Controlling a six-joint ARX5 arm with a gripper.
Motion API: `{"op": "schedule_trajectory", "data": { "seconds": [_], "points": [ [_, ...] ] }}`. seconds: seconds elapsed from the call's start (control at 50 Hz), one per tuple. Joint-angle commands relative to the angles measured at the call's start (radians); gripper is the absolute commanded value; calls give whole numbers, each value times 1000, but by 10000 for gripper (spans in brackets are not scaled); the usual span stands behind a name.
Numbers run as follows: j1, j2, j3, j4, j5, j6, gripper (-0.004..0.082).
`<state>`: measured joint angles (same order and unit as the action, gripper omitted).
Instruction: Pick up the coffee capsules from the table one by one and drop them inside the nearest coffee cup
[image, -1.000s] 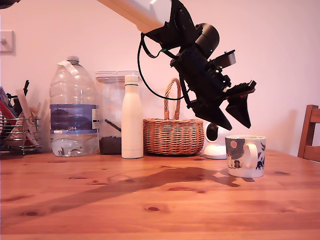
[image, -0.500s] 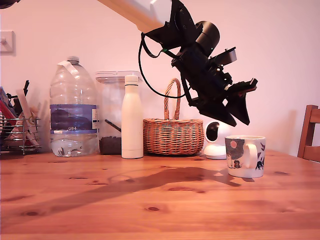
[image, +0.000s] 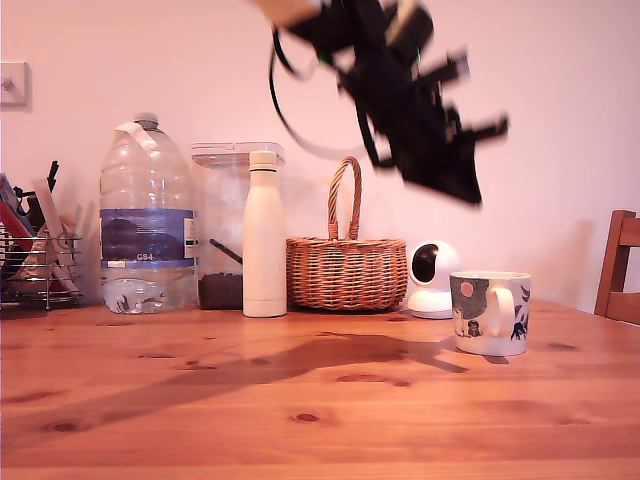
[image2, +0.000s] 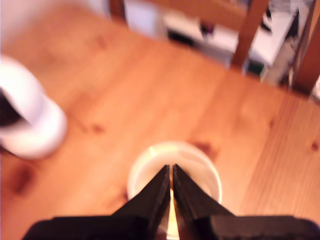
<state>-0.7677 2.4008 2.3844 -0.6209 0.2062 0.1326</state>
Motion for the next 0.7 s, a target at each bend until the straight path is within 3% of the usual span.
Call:
{"op": "schedule_trajectory", "data": {
  "seconds": [0.0, 0.68],
  "points": [
    [-3, -48, 6, 11, -8, 17, -24],
    [-34, -161, -72, 184, -17, 29, -24]
  ]
}}
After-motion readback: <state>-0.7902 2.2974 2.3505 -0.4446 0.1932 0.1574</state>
